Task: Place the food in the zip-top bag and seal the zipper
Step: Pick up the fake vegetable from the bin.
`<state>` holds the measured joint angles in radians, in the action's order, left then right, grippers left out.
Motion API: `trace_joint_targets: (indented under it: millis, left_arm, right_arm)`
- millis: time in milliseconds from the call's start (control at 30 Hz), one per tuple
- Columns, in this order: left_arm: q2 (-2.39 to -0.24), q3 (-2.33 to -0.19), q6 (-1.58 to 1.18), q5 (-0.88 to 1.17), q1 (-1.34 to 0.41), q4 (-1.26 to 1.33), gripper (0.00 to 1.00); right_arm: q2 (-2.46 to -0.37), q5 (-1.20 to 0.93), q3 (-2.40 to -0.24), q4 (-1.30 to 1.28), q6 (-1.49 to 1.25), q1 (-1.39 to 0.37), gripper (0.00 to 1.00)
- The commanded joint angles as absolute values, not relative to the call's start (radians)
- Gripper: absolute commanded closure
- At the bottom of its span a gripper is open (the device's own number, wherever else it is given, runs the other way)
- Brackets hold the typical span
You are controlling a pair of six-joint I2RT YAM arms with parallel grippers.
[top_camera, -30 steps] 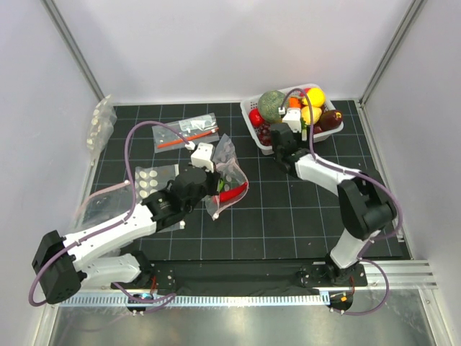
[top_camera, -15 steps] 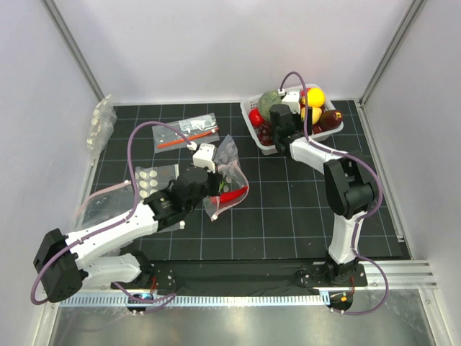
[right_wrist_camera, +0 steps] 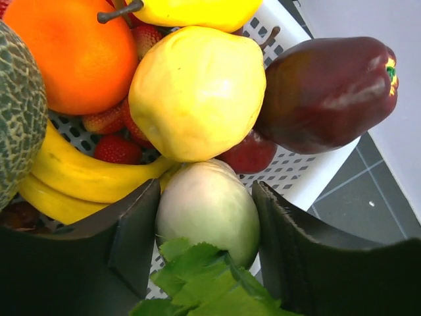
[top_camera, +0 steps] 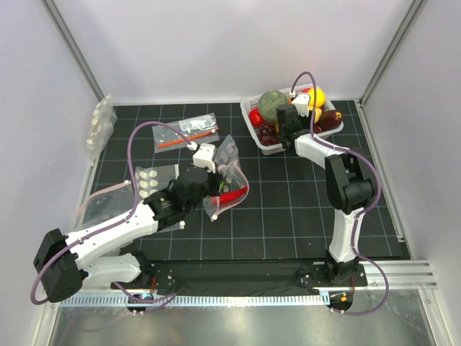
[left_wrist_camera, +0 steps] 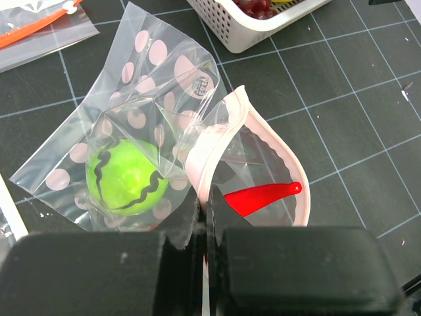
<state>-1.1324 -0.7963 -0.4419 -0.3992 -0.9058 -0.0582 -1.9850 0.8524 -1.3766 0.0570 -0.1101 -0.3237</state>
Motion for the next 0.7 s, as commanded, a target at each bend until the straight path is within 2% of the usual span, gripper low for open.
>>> trace_joint_targets:
  millis: [0, 67, 100, 167, 400, 500, 567, 667]
  left_arm:
    - [-1.118, -0.833, -0.454, -0.393, -0.907, -0.037, 1.0]
    - [-1.117, -0.831, -0.456, -0.393, -0.907, -0.038, 1.0]
    - [-1.115, -0.831, -0.456, -0.394, -0.907, -0.037, 1.0]
    - [-1.111, -0.831, -0.454, -0.393, -0.907, -0.038, 1.0]
    - [-1.104, -0.828, -0.449, -0.408, -0.907, -0.038, 1.0]
    - [-1.106, -0.83, -0.448, -0.411, -0.907, -0.04, 1.0]
    - [-1.104, -0.83, -0.446, -0.413, -0.907, -0.04, 1.0]
    - [-1.098, -0.824, -0.442, -0.428, -0.907, -0.038, 1.0]
  right_arm:
    - [-1.921, 0.854, -1.372, 0.093, -0.121, -0.33, 0.48]
    - [-1.875, 0.845, -1.358, 0.094, -0.121, -0.331, 0.51]
    - [-1.855, 0.839, -1.355, 0.084, -0.124, -0.33, 0.59]
    - [-1.821, 0.815, -1.341, 0.06, -0.135, -0.331, 0.65]
    - [-1.593, 0.733, -1.243, 0.017, -0.184, -0.364, 0.69]
    - [-1.465, 0.585, -1.175, -0.031, -0.268, -0.383, 0.76]
    - [-1.396, 0.542, -1.138, -0.066, -0.311, -0.428, 0.8]
    - [-1.314, 0.517, -1.097, -0.089, -0.296, -0.538, 0.81]
